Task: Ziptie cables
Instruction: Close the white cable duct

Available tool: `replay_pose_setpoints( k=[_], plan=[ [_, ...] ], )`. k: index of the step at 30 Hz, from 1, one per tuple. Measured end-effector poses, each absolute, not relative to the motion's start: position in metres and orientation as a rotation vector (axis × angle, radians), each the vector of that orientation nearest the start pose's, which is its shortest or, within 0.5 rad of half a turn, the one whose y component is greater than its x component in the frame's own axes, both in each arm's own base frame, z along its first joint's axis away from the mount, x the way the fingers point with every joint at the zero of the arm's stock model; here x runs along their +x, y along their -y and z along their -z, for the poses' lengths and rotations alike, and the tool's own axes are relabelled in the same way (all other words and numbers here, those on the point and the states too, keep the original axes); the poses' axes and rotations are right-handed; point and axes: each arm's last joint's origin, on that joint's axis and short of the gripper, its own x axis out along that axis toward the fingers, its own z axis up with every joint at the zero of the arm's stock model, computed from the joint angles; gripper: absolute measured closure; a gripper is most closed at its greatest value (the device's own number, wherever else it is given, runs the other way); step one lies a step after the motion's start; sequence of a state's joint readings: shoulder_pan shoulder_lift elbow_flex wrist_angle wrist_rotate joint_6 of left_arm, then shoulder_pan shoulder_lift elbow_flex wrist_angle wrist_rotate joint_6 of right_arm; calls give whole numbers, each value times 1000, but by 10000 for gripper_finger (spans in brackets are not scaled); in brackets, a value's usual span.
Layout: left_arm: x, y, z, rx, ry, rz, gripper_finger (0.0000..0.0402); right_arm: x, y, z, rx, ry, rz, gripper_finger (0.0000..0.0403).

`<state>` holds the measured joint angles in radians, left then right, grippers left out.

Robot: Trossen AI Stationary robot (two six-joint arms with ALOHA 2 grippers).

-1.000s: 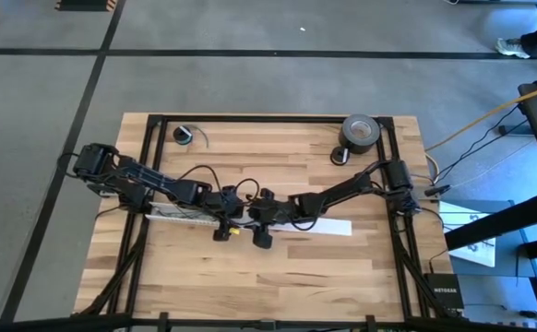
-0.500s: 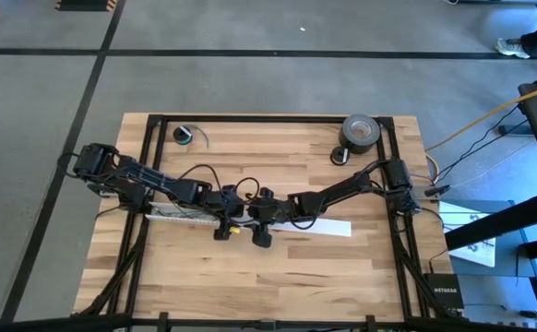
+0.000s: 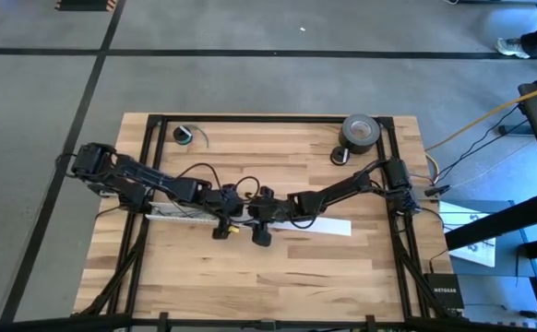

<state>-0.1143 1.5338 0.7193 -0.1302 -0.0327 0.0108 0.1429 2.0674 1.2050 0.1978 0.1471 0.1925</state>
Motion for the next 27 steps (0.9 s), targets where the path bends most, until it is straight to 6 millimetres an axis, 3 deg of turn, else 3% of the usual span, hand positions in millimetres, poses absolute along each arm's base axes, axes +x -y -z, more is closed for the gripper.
replay_pose_setpoints(
  k=[6,9,20,27],
  plan=[
    [262,29,-183,73,-981,74,94,423,-57,-129,88,-662,67,187],
    [249,28,-189,50,-1026,57,94,422,-57,-129,88,-664,67,187],
    [236,26,-156,18,-915,8,94,422,-56,-129,73,-668,62,187],
    [237,28,-153,13,-861,19,136,422,-57,-129,73,-668,62,187]
  ],
)
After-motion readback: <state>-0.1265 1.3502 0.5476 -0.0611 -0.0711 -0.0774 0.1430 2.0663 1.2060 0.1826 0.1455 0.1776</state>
